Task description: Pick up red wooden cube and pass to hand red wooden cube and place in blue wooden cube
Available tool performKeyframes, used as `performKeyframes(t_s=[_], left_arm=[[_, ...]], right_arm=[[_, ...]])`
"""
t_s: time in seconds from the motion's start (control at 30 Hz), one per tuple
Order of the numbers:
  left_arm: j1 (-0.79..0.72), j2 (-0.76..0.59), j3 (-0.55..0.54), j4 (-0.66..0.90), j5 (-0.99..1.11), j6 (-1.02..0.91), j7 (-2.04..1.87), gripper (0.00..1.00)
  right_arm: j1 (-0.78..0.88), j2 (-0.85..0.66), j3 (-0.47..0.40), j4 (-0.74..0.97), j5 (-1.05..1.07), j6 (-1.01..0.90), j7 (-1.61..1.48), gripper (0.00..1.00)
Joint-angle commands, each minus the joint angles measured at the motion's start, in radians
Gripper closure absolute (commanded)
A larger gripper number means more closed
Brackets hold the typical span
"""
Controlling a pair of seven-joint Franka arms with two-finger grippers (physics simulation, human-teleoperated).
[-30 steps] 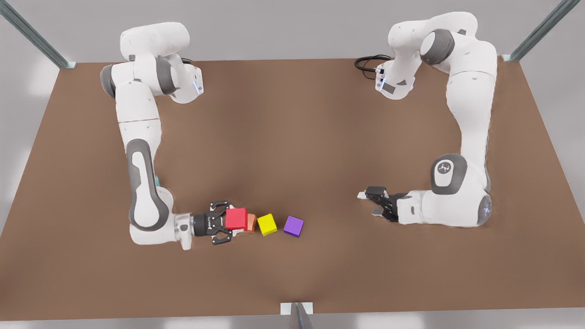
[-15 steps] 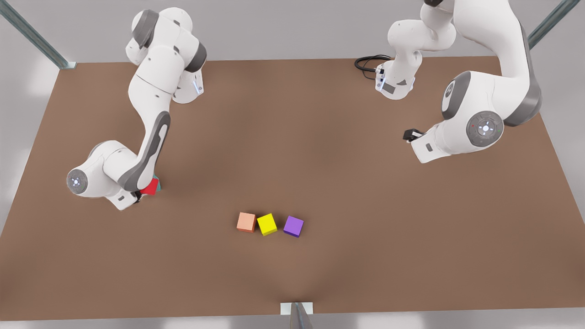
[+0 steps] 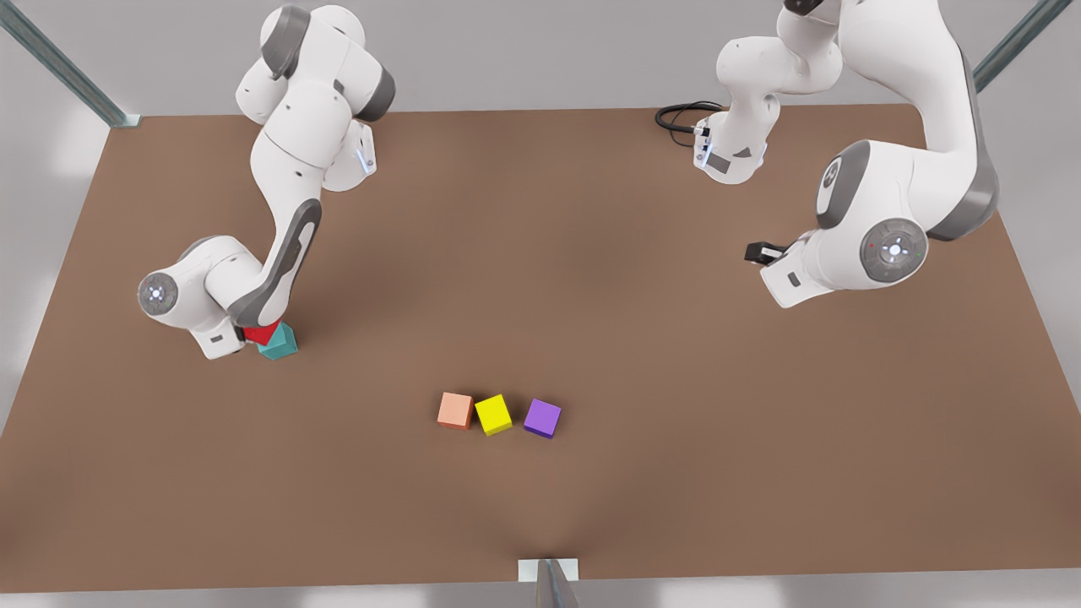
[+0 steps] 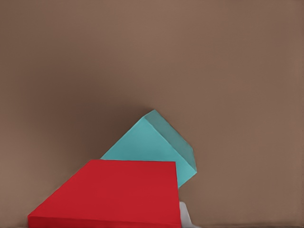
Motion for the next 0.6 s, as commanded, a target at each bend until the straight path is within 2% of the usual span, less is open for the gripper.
performKeyframes(t_s=[0.0, 0.3, 0.33, 0.37, 0.57], left_arm=[[0.001, -0.001, 0.0, -0.001, 0.0, 0.0, -0.054, 0.0], [0.001, -0.004, 0.0, -0.01, 0.0, -0.003, -0.054, 0.0], [0.001, -0.004, 0.0, -0.01, 0.0, -0.003, -0.054, 0.0], [0.001, -0.006, 0.0, -0.013, 0.0, -0.003, -0.054, 0.0], [0.001, -0.004, 0.0, -0.024, 0.0, -0.002, -0.054, 0.0]], right_arm=[[-0.001, 0.003, 0.002, -0.004, 0.042, 0.078, -0.02, 0.38], [0.014, 0.003, 0.017, -0.017, 0.093, 0.055, -0.026, 0.37], [0.014, 0.003, 0.019, -0.017, 0.097, 0.055, -0.026, 0.3], [0.014, 0.005, 0.02, -0.017, 0.105, 0.052, -0.026, 0.0], [0.014, 0.002, 0.023, -0.017, 0.105, 0.035, -0.025, 0.0]])
